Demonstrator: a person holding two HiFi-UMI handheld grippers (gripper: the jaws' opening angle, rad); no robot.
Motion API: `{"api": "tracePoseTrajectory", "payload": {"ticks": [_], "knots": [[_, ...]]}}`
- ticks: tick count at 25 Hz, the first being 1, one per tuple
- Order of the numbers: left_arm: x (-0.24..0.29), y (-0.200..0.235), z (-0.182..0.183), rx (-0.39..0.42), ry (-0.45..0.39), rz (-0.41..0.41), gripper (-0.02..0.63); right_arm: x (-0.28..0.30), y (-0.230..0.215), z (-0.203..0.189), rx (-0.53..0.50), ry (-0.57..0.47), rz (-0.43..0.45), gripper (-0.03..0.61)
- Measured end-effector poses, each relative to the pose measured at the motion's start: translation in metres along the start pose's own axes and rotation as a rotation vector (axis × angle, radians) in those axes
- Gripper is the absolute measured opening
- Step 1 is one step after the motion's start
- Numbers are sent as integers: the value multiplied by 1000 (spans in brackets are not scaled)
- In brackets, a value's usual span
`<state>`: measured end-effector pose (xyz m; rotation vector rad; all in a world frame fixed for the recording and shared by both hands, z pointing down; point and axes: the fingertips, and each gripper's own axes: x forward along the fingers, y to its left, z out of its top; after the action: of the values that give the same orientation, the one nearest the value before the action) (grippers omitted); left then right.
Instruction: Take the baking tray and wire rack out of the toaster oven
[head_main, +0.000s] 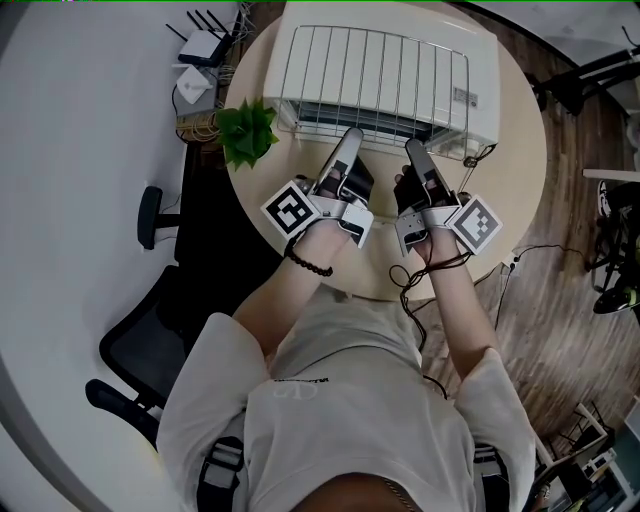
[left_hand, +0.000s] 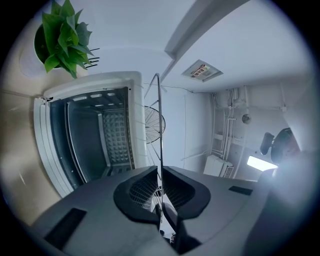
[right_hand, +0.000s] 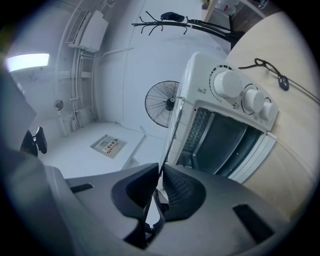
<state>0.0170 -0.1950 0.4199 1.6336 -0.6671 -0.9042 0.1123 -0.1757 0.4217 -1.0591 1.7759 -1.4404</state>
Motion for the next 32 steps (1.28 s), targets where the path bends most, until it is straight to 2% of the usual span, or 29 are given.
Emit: {"api": "tracePoseTrajectory", "payload": {"ticks": [7,15,21,25,27,29,32], "knots": [[23,3,9,-8,-10,-19,31,16,-2,16,-1,-22,-12,29],[42,8,14,-56,-18,-20,31,31,-7,31,33,-53,-49,29],[41,8,14,-28,-20,-10,39,32,-6,32,52,-51,-37,29],[39,0,13,2,-6,-38,135,30,-4,29,56,-48,-22,51],[37,-2,12,17,1,-48,177,29,-2,27,48,-44,-5,92],[32,-2,12,33,4,-46,213,27,1,23,34,-35,7,103],[20,1,8,43,9,-39,224,20,3,16,26,-32,22,103]]}}
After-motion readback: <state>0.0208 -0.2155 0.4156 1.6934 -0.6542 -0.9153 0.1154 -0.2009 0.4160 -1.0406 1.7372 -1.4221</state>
